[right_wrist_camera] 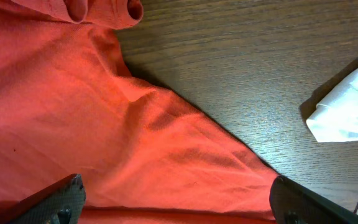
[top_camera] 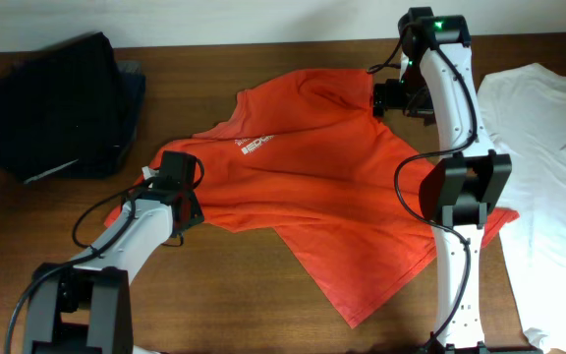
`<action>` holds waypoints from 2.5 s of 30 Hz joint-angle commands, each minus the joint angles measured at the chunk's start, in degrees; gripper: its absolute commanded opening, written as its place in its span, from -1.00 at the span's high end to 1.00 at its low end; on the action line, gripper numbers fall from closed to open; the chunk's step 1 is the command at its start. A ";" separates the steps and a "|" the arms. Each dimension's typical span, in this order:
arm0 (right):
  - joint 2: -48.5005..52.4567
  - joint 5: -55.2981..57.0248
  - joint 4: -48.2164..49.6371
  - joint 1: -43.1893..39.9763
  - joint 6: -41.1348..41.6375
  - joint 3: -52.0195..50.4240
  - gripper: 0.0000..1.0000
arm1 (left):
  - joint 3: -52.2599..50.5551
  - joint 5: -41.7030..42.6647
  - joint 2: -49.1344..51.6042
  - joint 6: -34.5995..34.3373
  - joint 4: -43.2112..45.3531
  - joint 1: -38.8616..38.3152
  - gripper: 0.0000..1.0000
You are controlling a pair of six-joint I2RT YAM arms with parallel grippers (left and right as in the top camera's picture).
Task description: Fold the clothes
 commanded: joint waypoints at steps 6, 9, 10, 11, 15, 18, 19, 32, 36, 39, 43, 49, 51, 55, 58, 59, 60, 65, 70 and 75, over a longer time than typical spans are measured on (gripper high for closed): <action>-0.57 0.70 -0.13 -0.11 0.24 -0.15 -0.97 | -5.09 -2.95 0.42 0.31 3.76 0.20 0.99; -0.57 0.70 -0.13 -0.11 0.24 -0.15 -0.97 | -5.09 -2.49 0.42 0.28 1.95 0.20 0.99; -0.57 0.70 -0.13 -0.11 0.24 -0.15 -0.96 | -5.09 -1.70 0.42 0.28 0.70 0.20 0.99; -0.57 0.70 -0.13 -0.11 0.24 -0.15 -0.97 | -5.09 3.06 0.42 0.28 -3.26 0.20 0.98; -0.57 0.70 -0.13 -0.11 0.24 -0.15 -0.97 | -5.09 15.96 0.39 0.28 -15.37 0.20 0.84; -0.57 0.70 -0.13 -0.11 0.24 -0.15 -0.97 | -5.07 17.86 0.39 -0.37 -19.80 0.20 0.77; -0.57 0.70 -0.13 -0.11 0.24 -0.15 -0.97 | -5.07 18.56 0.39 -0.33 -21.33 0.20 0.76; -0.57 0.70 -0.13 -0.11 0.24 -0.15 -0.97 | 34.99 5.11 1.01 10.27 -24.15 0.15 0.99; -0.57 0.68 -0.13 -0.11 0.24 -0.15 -0.97 | 34.99 10.32 15.74 14.38 -14.95 0.15 0.99; -0.57 0.70 -0.13 -0.11 0.24 -0.15 -0.97 | 34.99 10.56 24.52 14.36 -6.71 0.15 0.99; -0.57 0.70 -0.13 -0.11 0.24 -0.15 -0.97 | 34.99 5.64 29.99 14.36 -2.14 0.15 0.99; -0.57 0.70 -0.13 -0.11 0.24 -0.15 -0.97 | 34.99 -8.74 35.74 1.51 -13.64 5.01 0.99; -0.57 0.70 -0.13 -0.11 0.24 -0.15 -0.97 | 35.01 -7.45 35.71 1.88 -15.87 9.55 0.99; -0.57 0.70 -0.15 -0.11 0.24 -0.15 -0.97 | 44.15 -0.39 32.37 6.45 -18.47 6.93 0.99; -0.57 0.70 -0.13 -0.11 0.24 -0.15 -0.97 | 61.18 2.84 19.89 7.19 -22.05 -3.04 0.97; -0.57 0.70 -0.13 -0.11 0.24 -0.15 -0.96 | 62.77 4.42 17.33 7.15 -23.12 -4.79 0.97; -0.57 0.70 -0.13 -0.11 0.24 -0.15 -0.97 | 62.99 7.87 14.36 6.62 -24.30 -6.62 0.98; -0.57 0.70 1.14 -0.11 0.24 -0.15 -0.97 | 62.97 3.65 12.50 6.32 -41.55 -8.87 0.97; -0.57 -5.05 3.61 -0.04 0.79 -0.15 -0.97 | 62.97 7.63 12.50 6.23 -41.20 -4.35 0.88; -0.57 0.00 -3.04 -4.61 0.94 -2.10 0.92 | 62.97 4.13 12.50 6.32 -41.99 -4.72 0.63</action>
